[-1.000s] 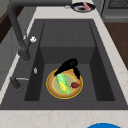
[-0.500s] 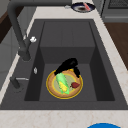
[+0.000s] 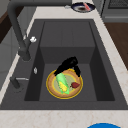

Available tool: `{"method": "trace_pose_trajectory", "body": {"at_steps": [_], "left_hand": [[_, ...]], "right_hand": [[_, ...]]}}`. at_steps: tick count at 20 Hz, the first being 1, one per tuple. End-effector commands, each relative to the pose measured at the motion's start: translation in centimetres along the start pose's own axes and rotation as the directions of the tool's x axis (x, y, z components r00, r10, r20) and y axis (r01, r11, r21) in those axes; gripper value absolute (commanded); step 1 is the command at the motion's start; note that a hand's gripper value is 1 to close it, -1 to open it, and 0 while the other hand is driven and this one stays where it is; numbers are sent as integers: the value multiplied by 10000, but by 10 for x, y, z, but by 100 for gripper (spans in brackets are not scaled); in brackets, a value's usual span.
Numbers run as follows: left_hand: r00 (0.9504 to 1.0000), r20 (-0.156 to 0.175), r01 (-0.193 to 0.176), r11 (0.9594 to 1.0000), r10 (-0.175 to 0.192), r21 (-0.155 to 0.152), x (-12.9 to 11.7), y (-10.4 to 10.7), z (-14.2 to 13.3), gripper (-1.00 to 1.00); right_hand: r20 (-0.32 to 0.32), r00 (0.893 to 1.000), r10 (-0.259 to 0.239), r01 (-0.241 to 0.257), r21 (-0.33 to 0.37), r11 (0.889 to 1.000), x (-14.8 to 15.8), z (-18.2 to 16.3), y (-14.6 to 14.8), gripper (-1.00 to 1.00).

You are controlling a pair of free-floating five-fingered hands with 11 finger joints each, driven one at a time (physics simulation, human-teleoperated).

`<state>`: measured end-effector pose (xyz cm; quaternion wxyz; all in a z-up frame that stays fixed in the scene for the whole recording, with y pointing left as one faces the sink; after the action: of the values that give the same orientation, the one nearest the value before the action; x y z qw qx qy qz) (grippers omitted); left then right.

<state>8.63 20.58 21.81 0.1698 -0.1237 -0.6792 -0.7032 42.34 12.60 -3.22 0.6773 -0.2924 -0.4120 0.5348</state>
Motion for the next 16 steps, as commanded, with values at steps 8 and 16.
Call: {"method": "trace_pose_trajectory", "body": {"at_steps": [8, 16], "left_hand": [[10000, 0, 0, 10000, 0, 0, 0, 0, 0, 0], [10000, 0, 0, 10000, 0, 0, 0, 0, 0, 0]], "right_hand": [[-239, 9964, 817, -809, 323, 9962, 9, -16, 0, -100], [-52, 9923, 1238, -1235, 316, 9918, 2, -57, 19, -100]]}}
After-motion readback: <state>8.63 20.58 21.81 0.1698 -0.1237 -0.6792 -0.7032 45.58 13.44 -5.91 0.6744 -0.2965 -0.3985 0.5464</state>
